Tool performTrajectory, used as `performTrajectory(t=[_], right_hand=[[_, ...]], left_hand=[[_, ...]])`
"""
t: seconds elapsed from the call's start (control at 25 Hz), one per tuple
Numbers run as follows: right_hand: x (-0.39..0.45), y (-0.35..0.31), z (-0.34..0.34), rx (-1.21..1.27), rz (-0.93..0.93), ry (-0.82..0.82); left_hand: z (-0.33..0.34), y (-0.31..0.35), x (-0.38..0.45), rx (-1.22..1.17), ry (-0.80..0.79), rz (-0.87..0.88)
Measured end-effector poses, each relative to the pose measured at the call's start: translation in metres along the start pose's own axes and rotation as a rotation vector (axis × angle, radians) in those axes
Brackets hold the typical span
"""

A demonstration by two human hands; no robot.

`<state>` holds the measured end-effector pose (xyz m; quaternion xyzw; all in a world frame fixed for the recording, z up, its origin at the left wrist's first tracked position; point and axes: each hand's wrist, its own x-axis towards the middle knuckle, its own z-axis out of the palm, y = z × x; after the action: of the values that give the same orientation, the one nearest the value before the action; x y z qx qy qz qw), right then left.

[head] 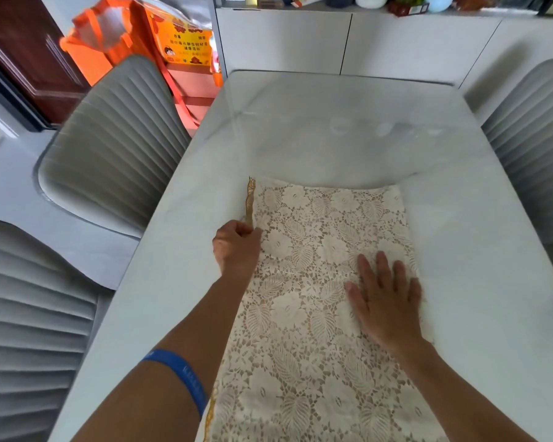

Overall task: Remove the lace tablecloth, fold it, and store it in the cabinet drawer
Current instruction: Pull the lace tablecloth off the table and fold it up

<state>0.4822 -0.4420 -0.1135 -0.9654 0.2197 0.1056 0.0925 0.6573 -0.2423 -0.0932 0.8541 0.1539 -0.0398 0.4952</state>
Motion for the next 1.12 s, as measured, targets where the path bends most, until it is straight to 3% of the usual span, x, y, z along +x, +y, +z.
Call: performTrajectory(t=[0.12,0.2,0.32,0.44,0.56,0.76,0.96,1.12], right_hand=[[0.005,0.004,-0.014,0.098,0.073,0.240],[0.017,0.017,-0.024,0.328,0.269,0.358],[0.038,0.041,-0.041,0.770,0.515,0.301],[0.051,0.059,-0.054,0.966,0.530,0.111],[0.054,0.065,-0.057,0.983,0.481,-0.016],[0.050,0.079,-0.059,0.958,0.469,-0.048],[0.049,0.078,-0.061,0.914,0.471,-0.025],[0.051,0.083,-0.057,0.930,0.472,-0.004]], left_hand=[[-0.002,0.006,0.007,0.111,-0.011,-0.026],[-0.001,0.008,0.012,0.170,-0.039,-0.028],[-0.001,0.003,0.011,0.179,-0.022,0.067],[0.001,0.000,0.009,0.199,-0.065,0.124],[0.002,0.009,0.012,0.295,-0.109,0.078],[0.012,0.015,0.000,0.111,-0.321,0.118],[0.019,0.024,0.005,0.173,-0.280,0.088],[0.019,0.016,-0.007,0.057,-0.091,0.104]])
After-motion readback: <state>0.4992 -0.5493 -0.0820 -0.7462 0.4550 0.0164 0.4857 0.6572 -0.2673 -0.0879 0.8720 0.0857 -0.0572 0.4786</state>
